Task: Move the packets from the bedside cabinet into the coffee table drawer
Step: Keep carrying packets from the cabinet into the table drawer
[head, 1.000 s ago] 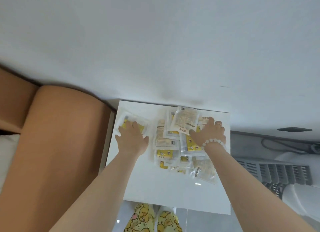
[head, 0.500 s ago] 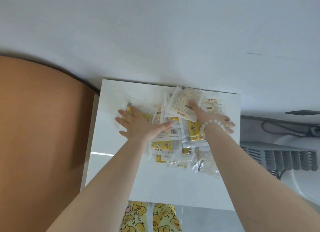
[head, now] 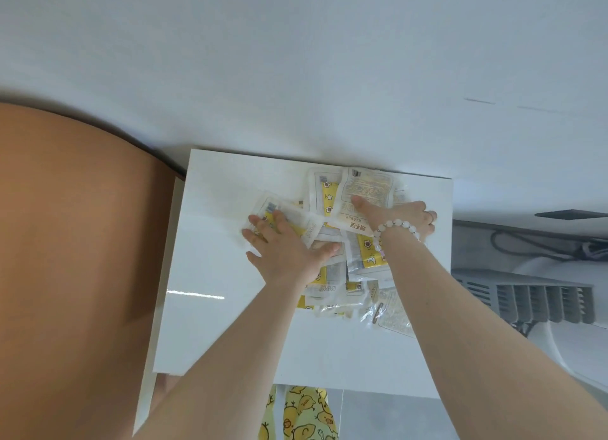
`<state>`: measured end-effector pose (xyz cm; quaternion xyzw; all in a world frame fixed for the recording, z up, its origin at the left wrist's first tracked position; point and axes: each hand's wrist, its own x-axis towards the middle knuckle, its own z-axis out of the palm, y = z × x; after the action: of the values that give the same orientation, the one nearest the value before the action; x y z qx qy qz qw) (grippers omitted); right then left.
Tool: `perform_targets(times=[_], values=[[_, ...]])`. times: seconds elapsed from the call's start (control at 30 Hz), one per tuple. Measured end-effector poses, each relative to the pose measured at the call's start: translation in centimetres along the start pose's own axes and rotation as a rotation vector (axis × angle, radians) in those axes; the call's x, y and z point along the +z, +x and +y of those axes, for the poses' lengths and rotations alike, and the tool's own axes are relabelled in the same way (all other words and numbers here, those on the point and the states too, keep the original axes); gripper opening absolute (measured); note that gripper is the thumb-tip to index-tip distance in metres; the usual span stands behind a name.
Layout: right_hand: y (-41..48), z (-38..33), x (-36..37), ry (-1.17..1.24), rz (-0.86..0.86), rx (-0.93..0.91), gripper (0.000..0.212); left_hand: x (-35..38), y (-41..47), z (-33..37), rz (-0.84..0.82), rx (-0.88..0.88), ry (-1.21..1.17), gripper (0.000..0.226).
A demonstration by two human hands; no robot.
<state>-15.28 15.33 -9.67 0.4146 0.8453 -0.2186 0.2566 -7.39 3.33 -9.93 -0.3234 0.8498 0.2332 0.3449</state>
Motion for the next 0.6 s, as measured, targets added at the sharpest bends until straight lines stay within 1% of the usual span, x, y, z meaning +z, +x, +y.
perform_targets(times=[0.13, 0.23, 0.37, 0.43, 0.47, 0.5, 0.57, 0.6], values=[[0.4, 0.7, -0.7, 0.002, 0.022, 0.013, 0.107, 0.4, -0.2, -1.1, 0.102, 0.077, 0.044, 0.101], [0.5, 1.1, -1.1, -0.002, 0.053, 0.048, 0.110, 0.4, 0.0, -2.0, 0.244, 0.154, 0.130, 0.085], [0.4, 1.9, -1.2, 0.035, 0.067, 0.075, 0.114, -0.2, 0.6, -3.4, 0.311, 0.288, 0.405, 0.063], [0.4, 2.3, -1.1, 0.056, 0.069, 0.072, 0.114, -1.1, 0.9, -4.1, 0.395, 0.365, 0.521, 0.051], [0.4, 2.5, -1.1, 0.071, 0.066, 0.067, 0.111, -1.5, 1.1, -4.4, 0.412, 0.392, 0.566, 0.045], [0.4, 2.7, -1.2, 0.082, 0.061, 0.061, 0.106, -1.9, 1.1, -4.5, 0.366, 0.397, 0.561, 0.040], [0.4, 3.2, -1.4, 0.088, 0.042, 0.051, 0.088, -2.5, 1.5, -4.5, 0.325, 0.419, 0.502, 0.039], [0.3, 3.3, -1.6, 0.097, 0.039, 0.045, 0.078, -2.6, 1.7, -4.5, 0.335, 0.443, 0.471, 0.041]])
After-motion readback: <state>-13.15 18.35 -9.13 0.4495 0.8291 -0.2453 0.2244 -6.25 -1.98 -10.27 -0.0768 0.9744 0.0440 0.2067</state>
